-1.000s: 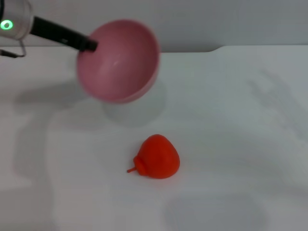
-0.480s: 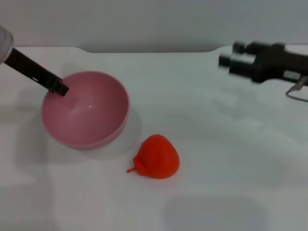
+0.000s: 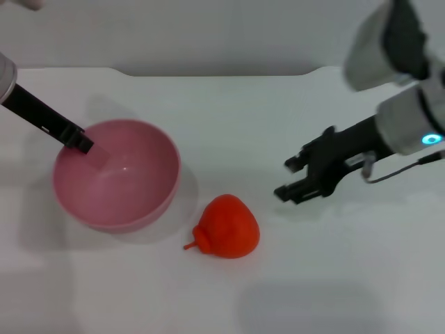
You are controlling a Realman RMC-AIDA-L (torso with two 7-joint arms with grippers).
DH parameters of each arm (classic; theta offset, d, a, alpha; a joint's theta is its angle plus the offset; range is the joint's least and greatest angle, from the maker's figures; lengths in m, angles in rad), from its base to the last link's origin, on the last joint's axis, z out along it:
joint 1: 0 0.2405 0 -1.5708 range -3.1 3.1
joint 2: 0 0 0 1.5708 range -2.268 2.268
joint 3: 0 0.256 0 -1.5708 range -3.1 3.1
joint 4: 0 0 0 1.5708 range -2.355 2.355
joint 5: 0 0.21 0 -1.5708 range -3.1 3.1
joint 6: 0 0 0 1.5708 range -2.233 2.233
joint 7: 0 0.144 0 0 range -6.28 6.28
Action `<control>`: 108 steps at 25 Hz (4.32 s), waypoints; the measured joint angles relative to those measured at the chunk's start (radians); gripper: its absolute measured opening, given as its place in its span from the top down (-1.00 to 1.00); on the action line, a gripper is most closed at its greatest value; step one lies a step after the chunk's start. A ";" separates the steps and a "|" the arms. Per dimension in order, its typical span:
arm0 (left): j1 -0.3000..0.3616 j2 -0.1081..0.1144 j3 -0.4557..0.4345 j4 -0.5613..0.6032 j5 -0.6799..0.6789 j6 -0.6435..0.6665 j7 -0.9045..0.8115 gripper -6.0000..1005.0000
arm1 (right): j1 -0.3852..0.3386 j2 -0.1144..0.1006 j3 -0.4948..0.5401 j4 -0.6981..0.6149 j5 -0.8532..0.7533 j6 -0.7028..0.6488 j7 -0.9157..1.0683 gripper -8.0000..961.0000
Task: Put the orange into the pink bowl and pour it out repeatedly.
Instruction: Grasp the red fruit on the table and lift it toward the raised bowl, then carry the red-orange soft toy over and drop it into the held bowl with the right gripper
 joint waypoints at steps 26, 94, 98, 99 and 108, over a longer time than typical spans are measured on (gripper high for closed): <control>0.029 -0.024 0.019 -0.003 0.003 -0.013 -0.003 0.91 | 0.085 0.007 -0.272 0.196 0.129 0.216 -0.064 -0.02; 0.011 -0.073 0.081 -0.003 -0.001 -0.055 0.010 0.91 | 0.005 0.012 -0.363 -0.300 0.149 0.392 0.082 0.60; 0.014 -0.073 0.082 -0.004 -0.002 -0.062 0.010 0.91 | -0.030 0.015 -0.350 -0.317 0.154 0.433 0.081 0.54; 0.014 -0.073 0.082 -0.004 -0.002 -0.062 0.010 0.91 | -0.052 0.017 -0.345 -0.327 0.154 0.468 0.081 0.46; 0.015 -0.113 0.111 0.056 -0.070 -0.191 0.046 0.91 | -0.225 0.023 -0.264 -0.273 0.247 0.784 0.029 -0.07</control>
